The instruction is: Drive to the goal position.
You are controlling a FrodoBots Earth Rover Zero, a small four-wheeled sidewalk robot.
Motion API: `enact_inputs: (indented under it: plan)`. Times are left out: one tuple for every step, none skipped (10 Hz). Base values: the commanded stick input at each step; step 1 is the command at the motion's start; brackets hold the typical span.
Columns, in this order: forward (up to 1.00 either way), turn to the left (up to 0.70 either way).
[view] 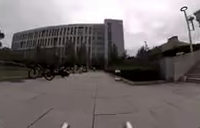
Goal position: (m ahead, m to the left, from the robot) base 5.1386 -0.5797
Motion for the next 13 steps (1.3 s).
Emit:
enact_inputs:
  plan:
    - [0.70,0.00]
    - [0.70,0.00]
    - [0.70,0.00]
    - [0.70,0.00]
    - [0.70,0.00]
    - [0.70,0.00]
    - [0.70,0.00]
    - [0.70,0.00]
    - [0.70,0.00]
    - [0.70,0.00]
    - [0.70,0.00]
    - [0.70,0.00]
    - [0.70,0.00]
